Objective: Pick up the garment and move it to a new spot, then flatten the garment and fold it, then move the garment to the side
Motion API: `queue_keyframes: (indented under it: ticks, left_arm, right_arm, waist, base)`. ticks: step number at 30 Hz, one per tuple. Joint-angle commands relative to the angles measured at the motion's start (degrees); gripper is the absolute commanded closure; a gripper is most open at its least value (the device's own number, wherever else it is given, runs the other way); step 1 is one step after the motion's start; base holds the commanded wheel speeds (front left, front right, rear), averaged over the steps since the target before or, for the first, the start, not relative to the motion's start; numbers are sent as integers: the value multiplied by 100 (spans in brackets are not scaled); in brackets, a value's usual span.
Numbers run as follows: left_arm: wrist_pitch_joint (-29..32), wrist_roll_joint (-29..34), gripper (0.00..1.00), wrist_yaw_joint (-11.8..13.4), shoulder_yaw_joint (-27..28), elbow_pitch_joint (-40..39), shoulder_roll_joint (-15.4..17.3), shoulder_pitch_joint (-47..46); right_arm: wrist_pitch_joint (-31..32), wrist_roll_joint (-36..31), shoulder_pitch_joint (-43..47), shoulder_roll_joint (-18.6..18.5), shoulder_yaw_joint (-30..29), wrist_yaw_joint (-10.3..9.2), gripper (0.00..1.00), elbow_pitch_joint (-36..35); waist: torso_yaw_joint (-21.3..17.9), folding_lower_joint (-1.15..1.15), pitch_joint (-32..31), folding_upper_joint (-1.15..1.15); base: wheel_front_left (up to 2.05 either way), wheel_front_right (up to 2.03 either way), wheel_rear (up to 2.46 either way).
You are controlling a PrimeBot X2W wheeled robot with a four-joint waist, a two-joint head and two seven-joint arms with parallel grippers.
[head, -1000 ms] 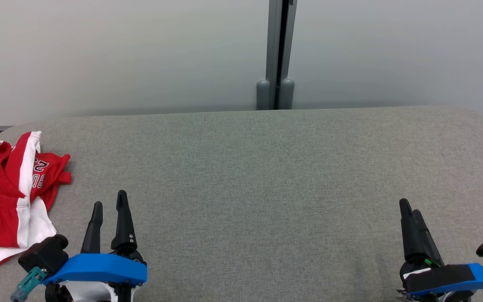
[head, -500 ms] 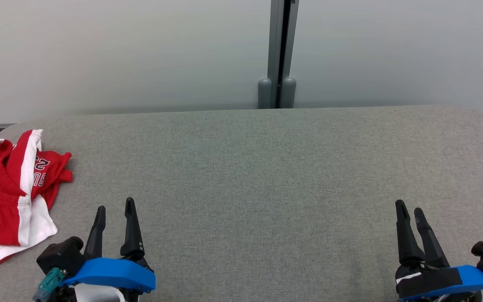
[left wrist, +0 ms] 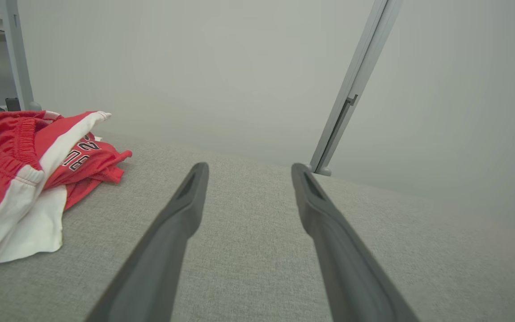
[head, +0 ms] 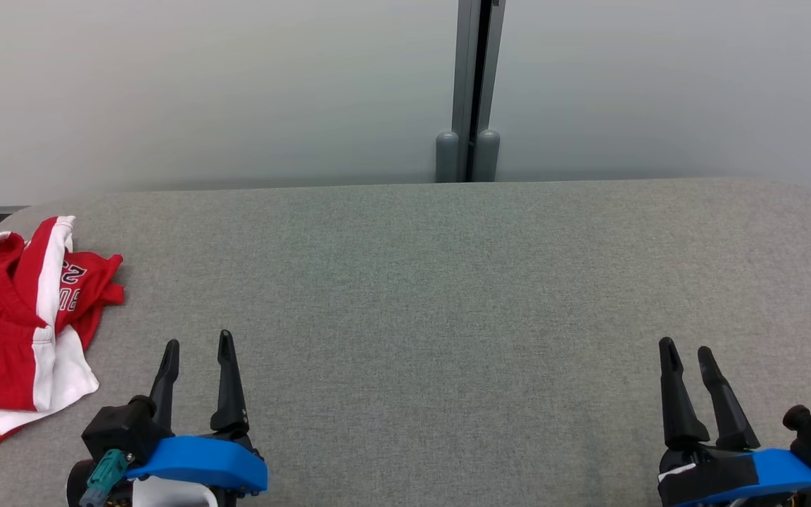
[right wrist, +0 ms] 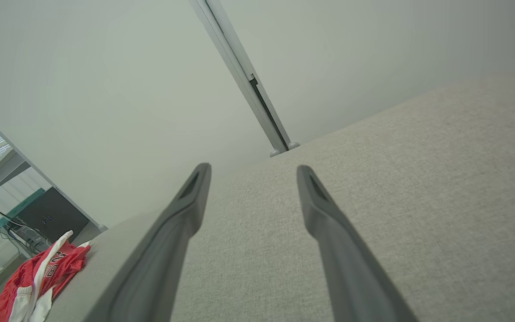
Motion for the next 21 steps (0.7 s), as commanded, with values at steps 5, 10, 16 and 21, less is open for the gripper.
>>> queue_keyframes:
  ticks: [5,10,16,21]
  left_arm:
    - [-104,355,0,83,-30,-33,63,-128]
    - [-167,583,0,107,-63,2,70,-131]
    - [-236,803,0,65,-109,106,76,-133]
    - [-288,865,0,-13,-107,153,59,-160]
  right_arm:
    - [-103,-357,47,-51,9,12,0,-9]
    - [-168,-609,68,-53,21,12,0,28]
    - [-236,-886,84,-54,44,13,0,69]
    - [-287,-1113,94,-55,59,14,0,81]
  waist:
    - [9,0,11,0]
    - [24,0,10,0]
    - [41,0,10,0]
    - [58,0,15,0]
  base:
    - [0,0,0]
    - [0,0,0]
    - [0,0,0]
    - [0,0,0]
